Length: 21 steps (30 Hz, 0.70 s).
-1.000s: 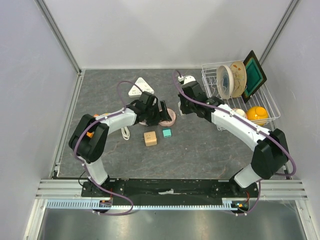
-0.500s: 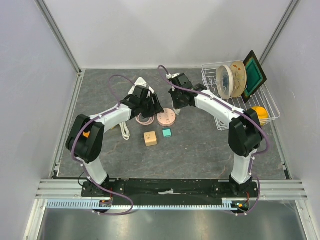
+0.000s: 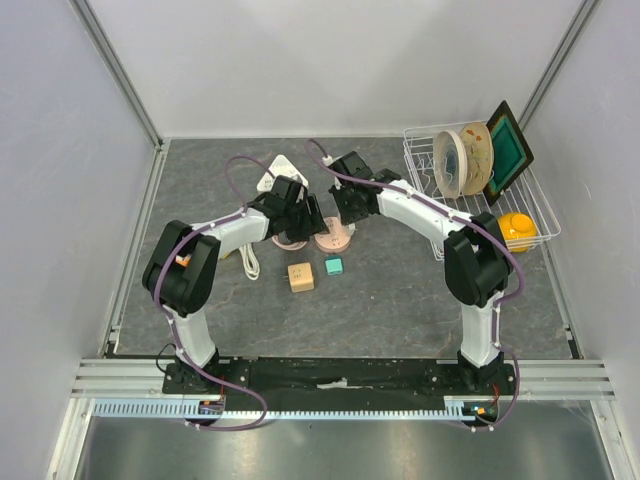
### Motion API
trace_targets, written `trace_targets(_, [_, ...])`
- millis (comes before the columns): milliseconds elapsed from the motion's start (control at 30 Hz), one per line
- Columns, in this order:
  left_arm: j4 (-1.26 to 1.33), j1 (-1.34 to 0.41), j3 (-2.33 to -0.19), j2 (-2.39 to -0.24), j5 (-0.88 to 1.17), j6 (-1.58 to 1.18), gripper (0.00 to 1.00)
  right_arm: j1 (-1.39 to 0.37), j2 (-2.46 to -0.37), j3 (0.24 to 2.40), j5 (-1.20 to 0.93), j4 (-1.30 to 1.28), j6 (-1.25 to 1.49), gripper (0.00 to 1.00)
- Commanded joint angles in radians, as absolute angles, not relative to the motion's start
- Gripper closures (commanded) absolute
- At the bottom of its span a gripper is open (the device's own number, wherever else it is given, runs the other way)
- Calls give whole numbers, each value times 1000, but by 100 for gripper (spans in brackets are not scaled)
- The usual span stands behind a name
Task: Insert the plug
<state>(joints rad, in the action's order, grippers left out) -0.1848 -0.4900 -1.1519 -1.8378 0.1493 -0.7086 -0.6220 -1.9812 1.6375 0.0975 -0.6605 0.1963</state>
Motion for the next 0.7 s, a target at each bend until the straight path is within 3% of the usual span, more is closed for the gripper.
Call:
trace_targets(0, [-166,-485,-1173,-1845,152,-670,31,-635,-1991,1690,107,-649,213,100])
trace_targets(667, [-183,-486,-1186,-1882,153,-666,37,-637,-2019,1666,178,-646,227,100])
